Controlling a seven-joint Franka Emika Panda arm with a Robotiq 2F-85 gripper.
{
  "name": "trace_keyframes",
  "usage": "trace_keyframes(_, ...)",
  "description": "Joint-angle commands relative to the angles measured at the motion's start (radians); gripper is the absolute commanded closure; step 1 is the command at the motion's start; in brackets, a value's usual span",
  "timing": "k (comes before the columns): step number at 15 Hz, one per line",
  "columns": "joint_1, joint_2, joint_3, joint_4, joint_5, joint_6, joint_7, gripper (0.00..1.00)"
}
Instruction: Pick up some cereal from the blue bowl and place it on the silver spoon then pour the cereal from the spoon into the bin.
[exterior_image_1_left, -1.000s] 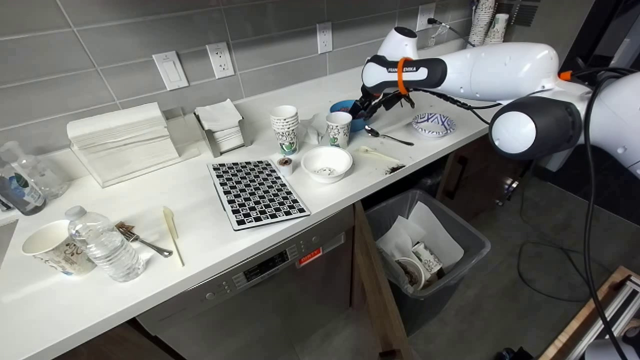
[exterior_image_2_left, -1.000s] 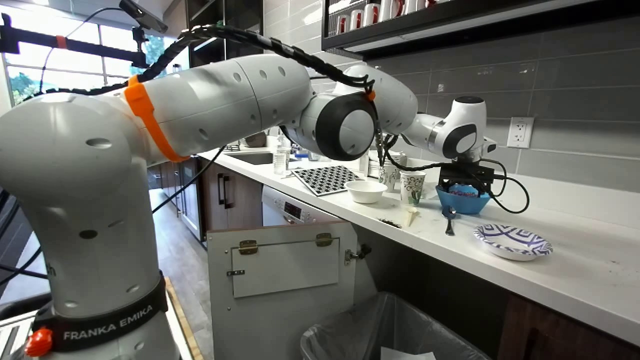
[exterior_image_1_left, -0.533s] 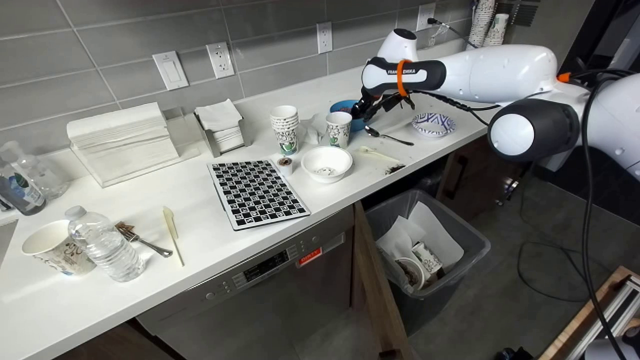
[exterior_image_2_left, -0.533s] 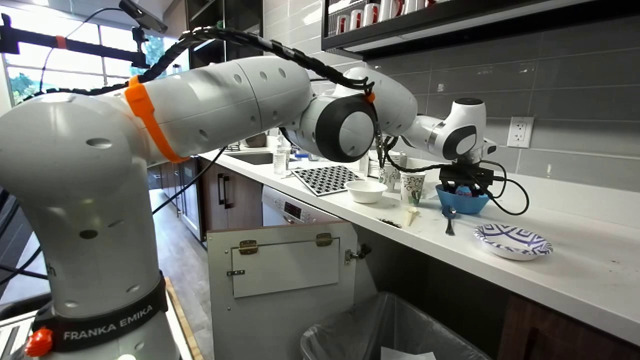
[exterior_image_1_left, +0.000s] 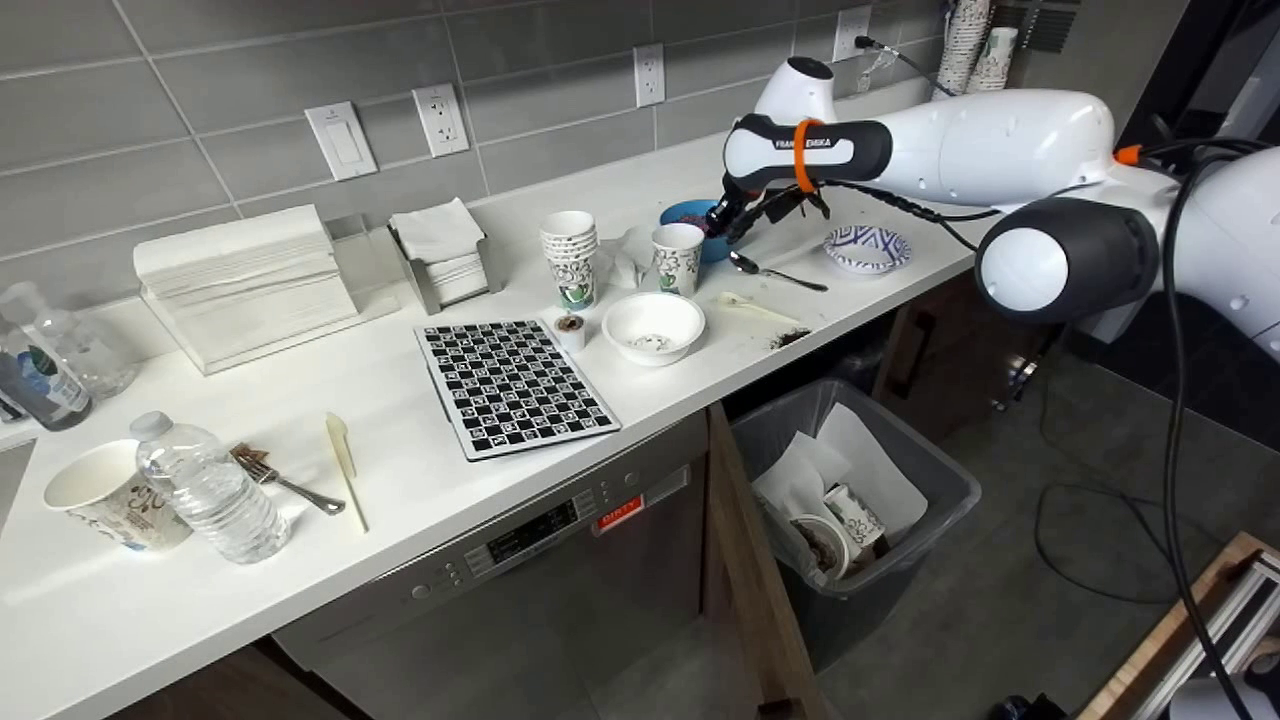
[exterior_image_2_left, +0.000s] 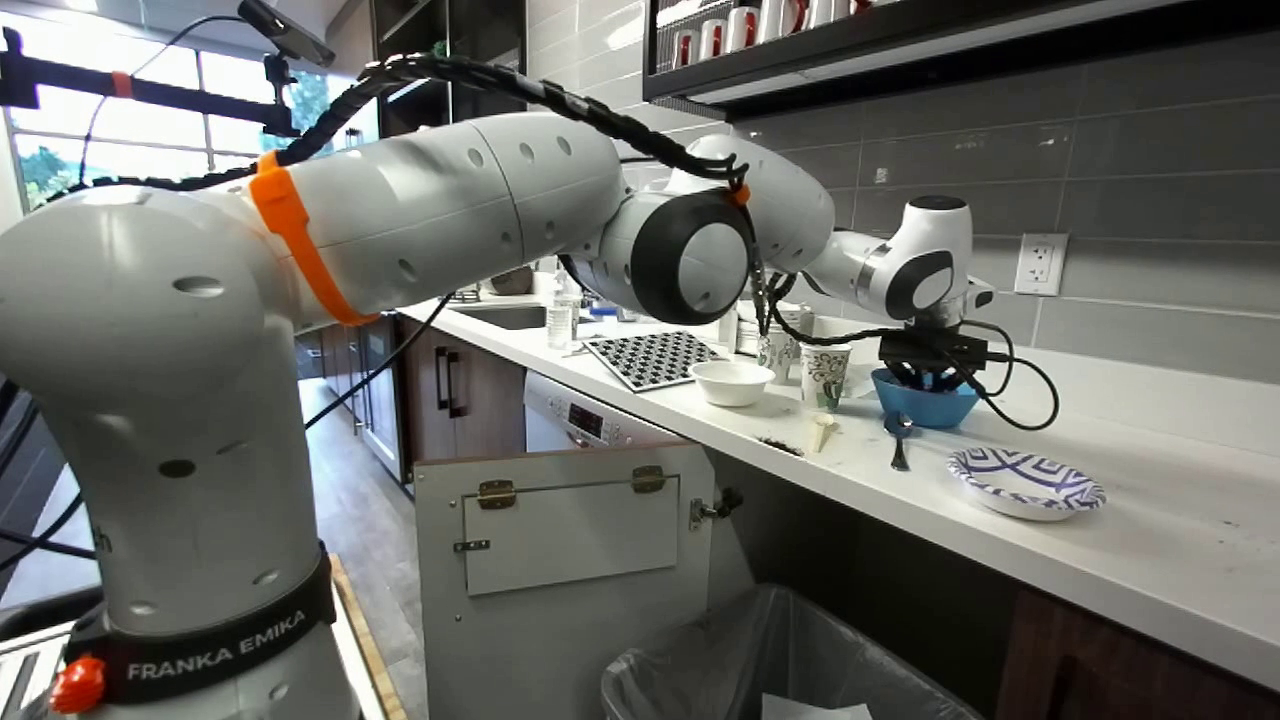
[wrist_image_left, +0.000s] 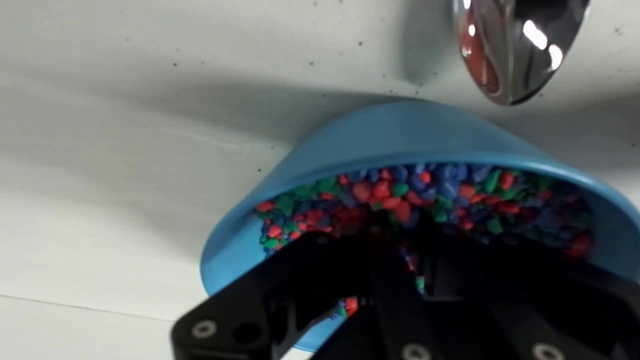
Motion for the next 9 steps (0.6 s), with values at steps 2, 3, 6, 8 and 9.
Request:
trace_keyframes(2, 0.015, 0.023, -0.026, 0.047, -0.017, -0.023, 0.032, 0.96)
trace_keyframes(3, 0.018, 0.017, -0.028, 0.047, -0.018, -0.021, 0.032, 0.96)
trace_keyframes(6, 0.023, 0.000, -0.029, 0.050, -0.018, -0.021, 0.028, 0.96)
trace_keyframes(8, 0.031, -0.011, -0.037, 0.052, -0.026, -0.023, 0.026, 0.96)
trace_keyframes(9, 0.033, -0.018, -0.037, 0.052, -0.024, -0.024, 0.024, 0.96)
